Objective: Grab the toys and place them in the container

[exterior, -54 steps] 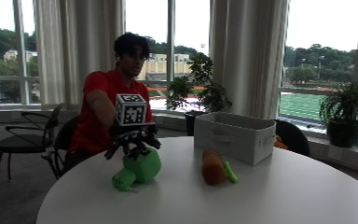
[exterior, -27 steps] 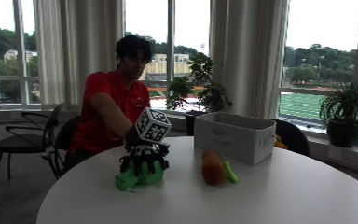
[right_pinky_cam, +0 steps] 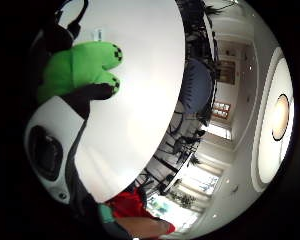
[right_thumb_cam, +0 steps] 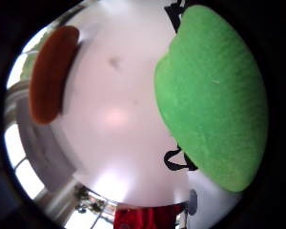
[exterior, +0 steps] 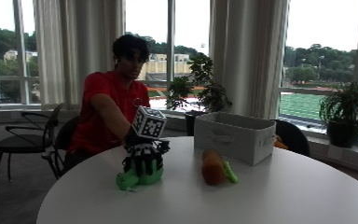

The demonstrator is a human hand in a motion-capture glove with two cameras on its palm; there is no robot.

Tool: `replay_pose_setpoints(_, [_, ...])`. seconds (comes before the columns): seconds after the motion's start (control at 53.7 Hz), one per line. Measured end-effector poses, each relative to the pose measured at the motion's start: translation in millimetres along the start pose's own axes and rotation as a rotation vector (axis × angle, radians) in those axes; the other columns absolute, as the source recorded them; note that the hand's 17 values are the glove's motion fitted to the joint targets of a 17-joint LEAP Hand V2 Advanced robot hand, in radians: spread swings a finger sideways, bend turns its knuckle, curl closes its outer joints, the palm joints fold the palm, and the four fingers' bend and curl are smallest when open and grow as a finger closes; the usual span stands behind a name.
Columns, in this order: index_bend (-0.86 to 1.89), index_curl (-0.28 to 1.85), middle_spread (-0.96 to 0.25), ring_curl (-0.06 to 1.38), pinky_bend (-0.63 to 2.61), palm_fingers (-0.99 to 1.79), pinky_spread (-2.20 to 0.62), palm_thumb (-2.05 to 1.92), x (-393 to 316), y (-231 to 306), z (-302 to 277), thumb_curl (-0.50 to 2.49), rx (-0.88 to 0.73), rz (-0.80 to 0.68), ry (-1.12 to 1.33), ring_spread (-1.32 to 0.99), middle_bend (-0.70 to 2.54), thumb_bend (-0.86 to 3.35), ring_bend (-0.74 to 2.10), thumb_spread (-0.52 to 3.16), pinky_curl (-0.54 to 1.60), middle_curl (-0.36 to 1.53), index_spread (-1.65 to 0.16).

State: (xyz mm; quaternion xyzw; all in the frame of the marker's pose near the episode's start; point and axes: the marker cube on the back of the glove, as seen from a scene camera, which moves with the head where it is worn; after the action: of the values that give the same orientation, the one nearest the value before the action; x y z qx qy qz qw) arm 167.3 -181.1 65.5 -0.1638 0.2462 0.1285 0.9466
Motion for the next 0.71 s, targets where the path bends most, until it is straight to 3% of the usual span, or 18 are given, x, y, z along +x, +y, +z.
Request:
replay_pose_setpoints(0.41, [0.43,0.40,-0.42,0.39,1.10,0.71,-0.27,0.72,7.1,11.3,-29.3,0.65,0.191,-0.062,-0.027,-0.40,0.48,0.13,0.83,0.97,0.28,0.45,-0.44])
replay_pose_setpoints(0.615, [0.47,0.47,-0.46,0.37,1.03,0.77,-0.29,0.76,4.7,24.3,-109.4,0.75,0.362,-0.088,-0.051,-0.45,0.50,0.11,0.84,0.80,0.28,0.49,-0.47])
replay_pose_setpoints(0.708, [0.47,0.51,-0.48,0.37,1.02,0.78,-0.29,0.76,-11.4,55.4,-148.4,0.78,0.347,-0.124,-0.076,-0.46,0.49,0.09,0.85,0.74,0.29,0.51,-0.48])
